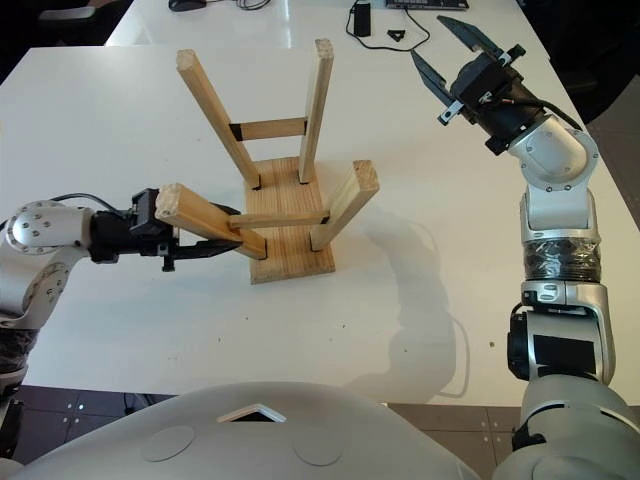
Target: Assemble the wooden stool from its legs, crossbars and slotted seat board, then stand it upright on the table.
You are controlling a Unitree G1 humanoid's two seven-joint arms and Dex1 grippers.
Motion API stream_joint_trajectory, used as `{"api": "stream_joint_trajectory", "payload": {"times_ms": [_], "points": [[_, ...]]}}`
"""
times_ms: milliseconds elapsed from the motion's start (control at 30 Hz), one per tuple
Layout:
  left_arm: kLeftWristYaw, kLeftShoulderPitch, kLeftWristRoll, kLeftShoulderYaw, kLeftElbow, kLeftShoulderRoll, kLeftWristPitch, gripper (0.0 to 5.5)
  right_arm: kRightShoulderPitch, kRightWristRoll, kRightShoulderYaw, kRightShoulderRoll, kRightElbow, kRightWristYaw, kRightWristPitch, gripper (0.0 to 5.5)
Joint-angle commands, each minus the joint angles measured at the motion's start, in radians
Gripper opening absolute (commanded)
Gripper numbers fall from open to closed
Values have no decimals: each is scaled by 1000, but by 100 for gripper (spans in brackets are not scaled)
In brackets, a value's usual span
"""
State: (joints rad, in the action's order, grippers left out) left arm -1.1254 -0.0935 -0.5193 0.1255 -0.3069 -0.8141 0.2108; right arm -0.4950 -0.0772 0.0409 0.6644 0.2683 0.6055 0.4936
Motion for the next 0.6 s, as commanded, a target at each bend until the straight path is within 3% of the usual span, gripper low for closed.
{"api": "stream_joint_trajectory", "payload": {"times_ms": [33,367,600], "points": [[37,27,57,78,34,0,148,210,-1,-189,38,-31,-226,7,-212,208],[147,-8,59,87,42,43,219,210,-54,-539,30,-94,-739,-197,-819,208],[211,-46,53,96,33,70,282,210,52,-539,-157,-198,-896,-299,-1028,208]]}}
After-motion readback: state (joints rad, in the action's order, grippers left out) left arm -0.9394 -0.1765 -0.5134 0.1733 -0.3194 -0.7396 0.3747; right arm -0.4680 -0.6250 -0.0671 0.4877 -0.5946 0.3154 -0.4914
